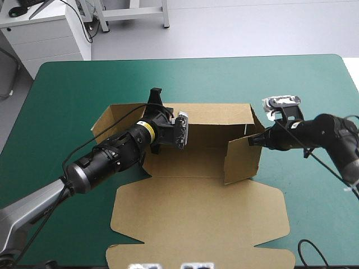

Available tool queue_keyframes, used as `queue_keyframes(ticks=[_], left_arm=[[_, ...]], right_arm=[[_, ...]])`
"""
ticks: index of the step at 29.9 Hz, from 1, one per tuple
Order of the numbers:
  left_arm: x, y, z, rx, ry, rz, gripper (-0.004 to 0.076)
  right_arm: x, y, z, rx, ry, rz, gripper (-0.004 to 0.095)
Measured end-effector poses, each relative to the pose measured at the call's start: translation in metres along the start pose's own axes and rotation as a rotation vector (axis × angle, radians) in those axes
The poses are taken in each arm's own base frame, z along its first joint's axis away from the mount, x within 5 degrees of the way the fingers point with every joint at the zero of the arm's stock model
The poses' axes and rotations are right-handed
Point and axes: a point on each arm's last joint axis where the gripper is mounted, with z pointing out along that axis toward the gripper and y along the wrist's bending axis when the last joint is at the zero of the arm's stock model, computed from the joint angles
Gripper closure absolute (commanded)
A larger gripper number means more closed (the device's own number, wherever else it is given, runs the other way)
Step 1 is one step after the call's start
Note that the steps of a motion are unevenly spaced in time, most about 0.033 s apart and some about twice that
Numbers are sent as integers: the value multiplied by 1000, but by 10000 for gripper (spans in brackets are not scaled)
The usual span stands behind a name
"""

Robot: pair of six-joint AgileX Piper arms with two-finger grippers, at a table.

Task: Fold the box

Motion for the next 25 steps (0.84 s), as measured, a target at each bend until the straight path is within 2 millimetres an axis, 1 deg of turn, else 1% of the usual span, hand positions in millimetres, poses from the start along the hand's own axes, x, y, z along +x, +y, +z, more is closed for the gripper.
queue_keyframes(ticks=[5,7,10,14,17,20,25], left_arm=[[0,0,0,0,0,1,731],[0,0,0,0,0,1,731],[0,0,0,0,1,1,731],[0,0,0,0,1,1,731],[0,0,0,1,1,1,731],[0,0,0,1,1,1,731],[1,0,0,4,8,3,731]], right_arm=[[30,7,-7,-16,-137,-75,927],[39,8,-8,-14,-170,-97,919],[50,10,-9,-9,-193,-126,868],[55,10,-10,-8,-200,-149,743],[55,11,-10,-19,-202,-167,631],[55,14,-10,-53,-207,-194,544],[56,21,-9,-130,-227,-247,472]])
